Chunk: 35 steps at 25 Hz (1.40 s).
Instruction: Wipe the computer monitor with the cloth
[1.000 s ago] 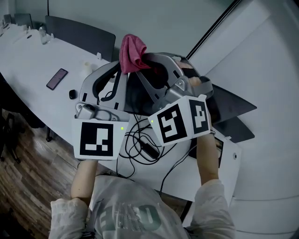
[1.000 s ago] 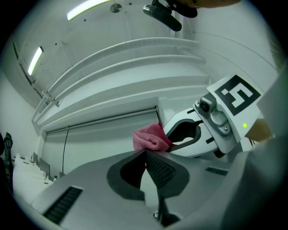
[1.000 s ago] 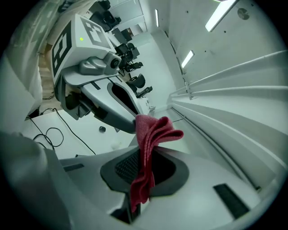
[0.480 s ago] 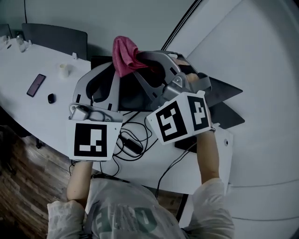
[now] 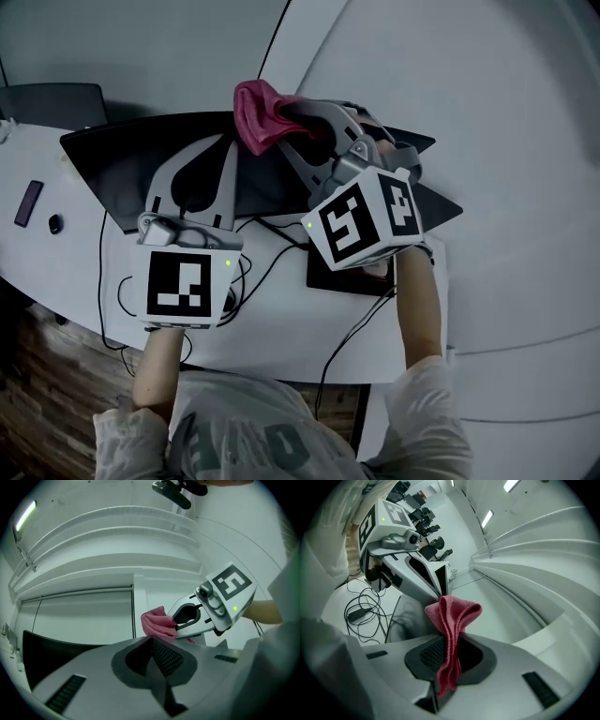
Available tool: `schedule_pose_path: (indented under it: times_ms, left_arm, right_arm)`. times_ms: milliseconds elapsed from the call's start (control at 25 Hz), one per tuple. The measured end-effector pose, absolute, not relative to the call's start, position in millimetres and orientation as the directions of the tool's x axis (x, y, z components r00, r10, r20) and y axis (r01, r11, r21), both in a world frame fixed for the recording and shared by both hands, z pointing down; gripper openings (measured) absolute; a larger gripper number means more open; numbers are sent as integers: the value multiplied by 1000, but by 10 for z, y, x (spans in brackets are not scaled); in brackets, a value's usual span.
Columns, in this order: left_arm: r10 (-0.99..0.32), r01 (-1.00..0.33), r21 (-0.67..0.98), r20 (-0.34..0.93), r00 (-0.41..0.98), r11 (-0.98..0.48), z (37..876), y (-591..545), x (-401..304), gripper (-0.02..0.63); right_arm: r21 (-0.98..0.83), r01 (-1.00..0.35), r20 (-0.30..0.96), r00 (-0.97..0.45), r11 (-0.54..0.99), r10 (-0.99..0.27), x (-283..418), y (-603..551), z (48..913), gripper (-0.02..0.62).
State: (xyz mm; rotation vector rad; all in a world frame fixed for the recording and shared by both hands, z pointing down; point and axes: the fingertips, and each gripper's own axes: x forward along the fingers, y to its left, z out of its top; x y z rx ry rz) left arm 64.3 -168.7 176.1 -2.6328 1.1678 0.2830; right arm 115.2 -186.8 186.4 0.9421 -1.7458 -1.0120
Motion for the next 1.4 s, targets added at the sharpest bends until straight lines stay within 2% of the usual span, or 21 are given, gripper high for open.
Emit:
schedule_pose_path:
  times_ms: [320, 440, 600, 800, 1120, 1400]
  left_arm:
    - [-657, -703, -111, -279, 700, -702, 1845, -1648, 1421, 14]
    - [-605, -654, -82, -309, 734, -752, 1858, -1554, 1793, 14]
    - [-551, -591, -71, -285, 784, -804, 2004, -1427, 2285, 14]
    - [-476, -527, -170, -266, 838, -833, 2056, -1160, 2839, 14]
    - [-453, -494, -131, -254, 855, -860, 2104, -1139, 2938, 14]
    - [-458, -496, -147, -232, 858, -856, 2149, -1128, 2989, 14]
  right_arm:
    - [912, -161, 340, -216, 377, -915, 2189, -1870, 1907, 51]
    - [919, -153, 340, -163, 364, -926, 2581, -1827, 1896, 51]
    - [922, -142, 348, -104, 360, -932, 2989, -1767, 1903, 51]
    - [921, -210, 322, -61, 328, -945, 3584, -1626, 1867, 51]
    - [925, -200, 337, 33, 324, -941, 3899, -1600, 1863, 51]
    - [896, -289, 349, -7, 336, -937, 4006, -1621, 1881, 51]
